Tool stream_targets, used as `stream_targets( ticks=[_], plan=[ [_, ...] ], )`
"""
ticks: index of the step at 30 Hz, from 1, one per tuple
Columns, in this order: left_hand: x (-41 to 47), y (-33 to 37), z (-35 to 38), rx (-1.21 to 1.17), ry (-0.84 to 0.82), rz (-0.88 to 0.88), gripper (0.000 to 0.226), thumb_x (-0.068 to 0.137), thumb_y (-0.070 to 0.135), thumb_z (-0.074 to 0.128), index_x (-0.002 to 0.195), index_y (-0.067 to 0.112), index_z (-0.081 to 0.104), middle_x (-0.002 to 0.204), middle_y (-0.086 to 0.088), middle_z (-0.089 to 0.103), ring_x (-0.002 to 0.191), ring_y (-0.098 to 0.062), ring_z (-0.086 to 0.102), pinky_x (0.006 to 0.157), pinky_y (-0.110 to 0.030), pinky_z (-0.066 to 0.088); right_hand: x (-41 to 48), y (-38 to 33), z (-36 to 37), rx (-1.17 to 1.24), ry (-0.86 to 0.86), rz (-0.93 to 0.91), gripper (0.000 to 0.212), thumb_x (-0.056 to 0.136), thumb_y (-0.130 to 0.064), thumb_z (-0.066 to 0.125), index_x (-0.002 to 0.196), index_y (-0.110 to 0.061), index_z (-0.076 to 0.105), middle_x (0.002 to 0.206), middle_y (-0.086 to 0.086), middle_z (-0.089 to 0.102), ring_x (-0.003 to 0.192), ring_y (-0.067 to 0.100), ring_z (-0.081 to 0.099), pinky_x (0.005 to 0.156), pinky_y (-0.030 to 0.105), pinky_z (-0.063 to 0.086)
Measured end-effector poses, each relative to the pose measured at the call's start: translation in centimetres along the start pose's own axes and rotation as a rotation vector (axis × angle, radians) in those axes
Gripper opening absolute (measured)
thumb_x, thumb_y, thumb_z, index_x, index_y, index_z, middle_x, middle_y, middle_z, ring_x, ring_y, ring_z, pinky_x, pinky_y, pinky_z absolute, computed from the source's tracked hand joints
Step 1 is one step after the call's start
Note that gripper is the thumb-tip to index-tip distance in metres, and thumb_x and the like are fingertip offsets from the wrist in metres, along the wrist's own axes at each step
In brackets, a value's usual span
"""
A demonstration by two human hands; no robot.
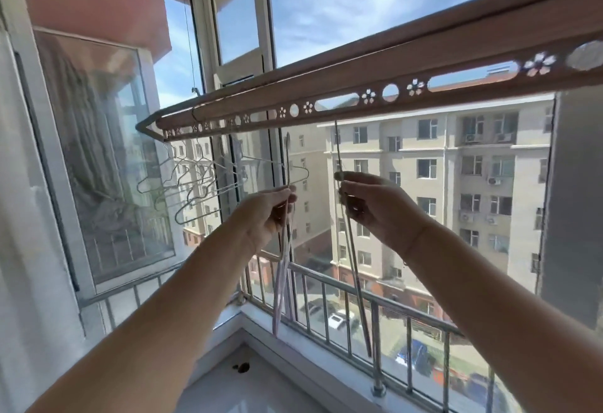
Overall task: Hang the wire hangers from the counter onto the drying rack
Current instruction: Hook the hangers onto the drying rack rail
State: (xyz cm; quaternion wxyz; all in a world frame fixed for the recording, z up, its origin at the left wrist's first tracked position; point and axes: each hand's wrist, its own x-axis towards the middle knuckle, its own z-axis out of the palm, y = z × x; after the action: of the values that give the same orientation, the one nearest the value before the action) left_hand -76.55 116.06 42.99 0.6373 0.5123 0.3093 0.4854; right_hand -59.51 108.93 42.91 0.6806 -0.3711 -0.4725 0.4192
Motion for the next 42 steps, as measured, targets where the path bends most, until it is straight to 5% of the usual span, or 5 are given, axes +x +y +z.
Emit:
stream_targets(
  ticks=[16, 22, 27, 34, 42],
  plan=[
    [17.4, 6.0, -7.1, -0.131, -0.195, 0.030, 0.016, 0.092, 0.005, 0.051, 0.097, 0.001, 0.065, 0.075, -0.005, 0.061, 0.063, -0.009, 0.052, 0.046, -0.016, 0.047, 15.4, 2.8, 6.9, -0.155, 0.186, -0.080, 0.025, 0.090, 0.000, 0.050, 0.112, -0.004, 0.061, 0.071, 0.002, 0.055, 0.063, 0.009, 0.052, 0.054, 0.017, 0.041],
    [21.8, 4.9, -7.5, -0.106, -0.285, -0.021, 0.016, 0.092, 0.005, 0.052, 0.098, 0.003, 0.067, 0.080, -0.005, 0.061, 0.069, -0.011, 0.050, 0.057, -0.020, 0.044, 17.2, 3.9, 6.4, -0.134, 0.321, -0.064, 0.022, 0.090, 0.000, 0.050, 0.109, -0.003, 0.061, 0.074, 0.004, 0.056, 0.066, 0.011, 0.052, 0.060, 0.020, 0.042],
    [23.8, 3.4, -7.5, -0.124, -0.357, -0.074, 0.017, 0.092, 0.005, 0.052, 0.099, 0.004, 0.066, 0.078, -0.004, 0.061, 0.066, -0.011, 0.049, 0.053, -0.018, 0.044, 17.5, 4.9, 5.9, -0.173, 0.401, -0.050, 0.024, 0.090, -0.001, 0.051, 0.112, 0.000, 0.060, 0.070, 0.004, 0.054, 0.061, 0.010, 0.051, 0.051, 0.017, 0.042],
    [24.3, 2.8, -7.1, -0.148, -0.407, -0.067, 0.022, 0.093, 0.004, 0.051, 0.109, 0.000, 0.063, 0.075, -0.002, 0.060, 0.062, -0.008, 0.052, 0.058, -0.016, 0.043, 17.9, 5.1, 5.7, -0.151, 0.416, -0.065, 0.017, 0.089, 0.000, 0.051, 0.102, -0.005, 0.062, 0.076, 0.004, 0.056, 0.067, 0.011, 0.054, 0.060, 0.019, 0.045],
    [25.0, 4.6, -7.1, -0.213, -0.437, -0.083, 0.016, 0.093, 0.005, 0.050, 0.098, -0.001, 0.065, 0.071, -0.005, 0.059, 0.060, -0.009, 0.051, 0.046, -0.016, 0.046, 18.5, 5.3, 6.2, -0.149, 0.432, -0.066, 0.015, 0.090, 0.002, 0.050, 0.098, -0.003, 0.062, 0.073, 0.006, 0.055, 0.065, 0.012, 0.053, 0.058, 0.019, 0.046]
  ],
)
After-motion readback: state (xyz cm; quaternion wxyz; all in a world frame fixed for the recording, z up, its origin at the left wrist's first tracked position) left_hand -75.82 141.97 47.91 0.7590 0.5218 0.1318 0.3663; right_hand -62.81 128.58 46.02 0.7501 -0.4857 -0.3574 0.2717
